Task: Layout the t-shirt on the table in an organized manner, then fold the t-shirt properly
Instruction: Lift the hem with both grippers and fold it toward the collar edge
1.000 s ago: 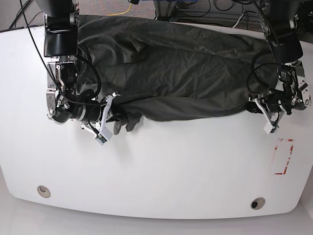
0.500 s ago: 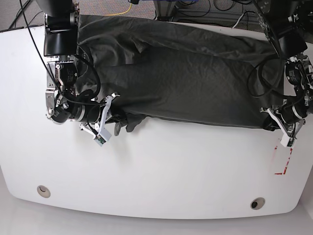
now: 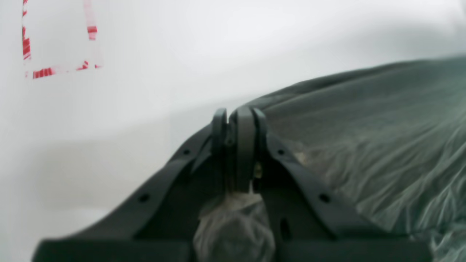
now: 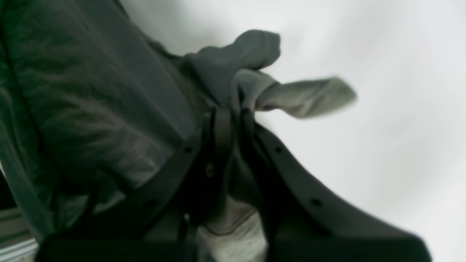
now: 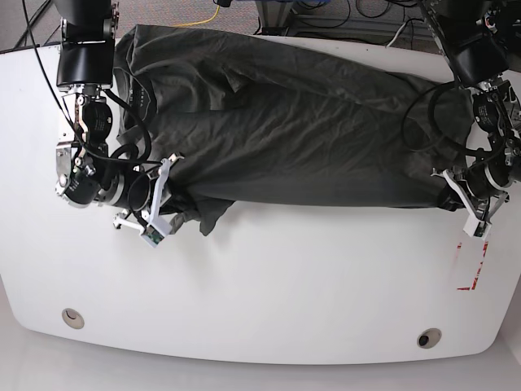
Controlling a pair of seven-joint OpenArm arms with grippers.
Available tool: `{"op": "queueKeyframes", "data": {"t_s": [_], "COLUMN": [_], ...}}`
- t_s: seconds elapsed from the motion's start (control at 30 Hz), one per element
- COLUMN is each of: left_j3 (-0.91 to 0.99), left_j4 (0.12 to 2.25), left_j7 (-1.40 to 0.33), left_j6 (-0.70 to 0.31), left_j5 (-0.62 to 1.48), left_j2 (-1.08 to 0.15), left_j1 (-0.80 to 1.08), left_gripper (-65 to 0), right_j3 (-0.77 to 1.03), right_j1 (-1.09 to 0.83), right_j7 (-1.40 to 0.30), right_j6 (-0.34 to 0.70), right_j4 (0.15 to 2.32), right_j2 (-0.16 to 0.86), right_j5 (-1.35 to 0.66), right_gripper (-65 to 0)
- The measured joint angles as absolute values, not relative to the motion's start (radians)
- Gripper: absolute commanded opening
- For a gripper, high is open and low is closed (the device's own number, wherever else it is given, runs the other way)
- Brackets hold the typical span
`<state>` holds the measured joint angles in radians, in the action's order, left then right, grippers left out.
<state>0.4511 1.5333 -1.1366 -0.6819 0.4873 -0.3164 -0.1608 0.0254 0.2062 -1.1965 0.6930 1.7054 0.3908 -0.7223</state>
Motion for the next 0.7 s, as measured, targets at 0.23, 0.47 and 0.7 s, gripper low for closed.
{"op": "queueKeyframes", "data": {"t_s": [0.23,0.47,0.7], "left_j3": [0.451,0.451,0.450], "left_j4": [1.602,1.630,1.637], "left_j7": [-1.137,-1.137,-1.135], "left_j6": [-0.682,-0.682,-0.689], "left_j5": [0.490,0.491,0.500], "left_j2": [-0.316,-0.324,-0.363], "left_j1": [-0.100,-0.044,0.016], "left_gripper": [-63.7,-63.7,-63.6], "right_j3": [0.026,0.083,0.140], "right_j1": [0.111,-0.001,-0.105], "right_j7": [-1.198,-1.193,-1.189], "right_j6": [0.699,0.699,0.699], "right_j4": [1.798,1.874,1.917], "right_j2": [0.413,0.413,0.413], "right_j5": [-0.722,-0.730,-0.730], "right_gripper": [-64.2,-64.0,-63.7]}}
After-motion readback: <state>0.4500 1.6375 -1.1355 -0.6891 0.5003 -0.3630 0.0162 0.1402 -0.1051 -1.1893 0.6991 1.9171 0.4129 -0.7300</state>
